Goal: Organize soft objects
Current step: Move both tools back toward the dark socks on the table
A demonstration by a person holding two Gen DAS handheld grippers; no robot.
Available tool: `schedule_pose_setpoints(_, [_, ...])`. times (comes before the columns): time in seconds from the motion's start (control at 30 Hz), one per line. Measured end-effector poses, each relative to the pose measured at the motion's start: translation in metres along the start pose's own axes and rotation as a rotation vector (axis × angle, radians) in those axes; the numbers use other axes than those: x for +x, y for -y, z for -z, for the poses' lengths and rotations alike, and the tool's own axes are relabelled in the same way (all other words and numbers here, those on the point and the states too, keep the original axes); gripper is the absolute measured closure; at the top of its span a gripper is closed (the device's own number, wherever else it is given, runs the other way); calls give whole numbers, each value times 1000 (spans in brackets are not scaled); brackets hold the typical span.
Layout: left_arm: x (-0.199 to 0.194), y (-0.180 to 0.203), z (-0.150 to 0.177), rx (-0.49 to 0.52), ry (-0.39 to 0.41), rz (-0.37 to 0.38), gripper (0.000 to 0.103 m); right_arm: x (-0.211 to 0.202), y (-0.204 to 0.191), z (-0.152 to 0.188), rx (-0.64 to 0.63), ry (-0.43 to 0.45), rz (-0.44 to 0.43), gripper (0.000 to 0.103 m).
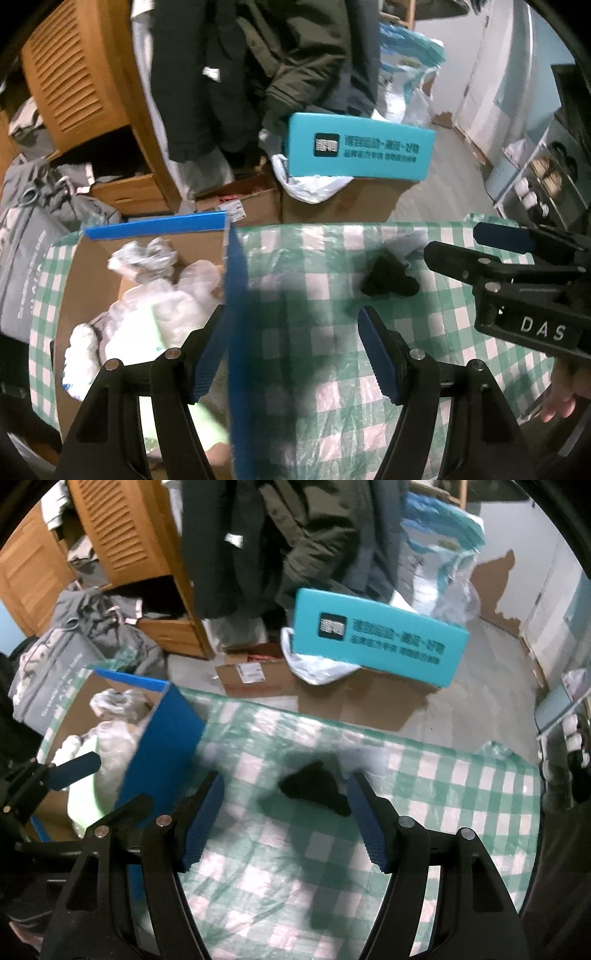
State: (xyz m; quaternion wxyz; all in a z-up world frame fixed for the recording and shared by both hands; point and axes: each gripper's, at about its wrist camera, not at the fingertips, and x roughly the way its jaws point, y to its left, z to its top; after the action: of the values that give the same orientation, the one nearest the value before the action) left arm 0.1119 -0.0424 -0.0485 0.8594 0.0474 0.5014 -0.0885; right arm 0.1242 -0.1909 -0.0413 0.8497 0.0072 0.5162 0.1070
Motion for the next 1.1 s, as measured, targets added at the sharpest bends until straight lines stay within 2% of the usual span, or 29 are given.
schedule_pose_setpoints(0.27, [37,29,-20,45,-62,39,27,25,39,-12,80,-66,1,34])
schedule_pose_setpoints(0.6, [90,28,-38,19,-161,70,27,78,85,-20,188,-156,23,35])
schedule_pose_setpoints(0.87, [121,28,-49,-61,-203,122,27,109,98,-26,250,-189,-1,35])
schedule_pose_setpoints(1.1, [135,38,-49,-28,-215,95,27,131,101,-29,256,-224,4,34])
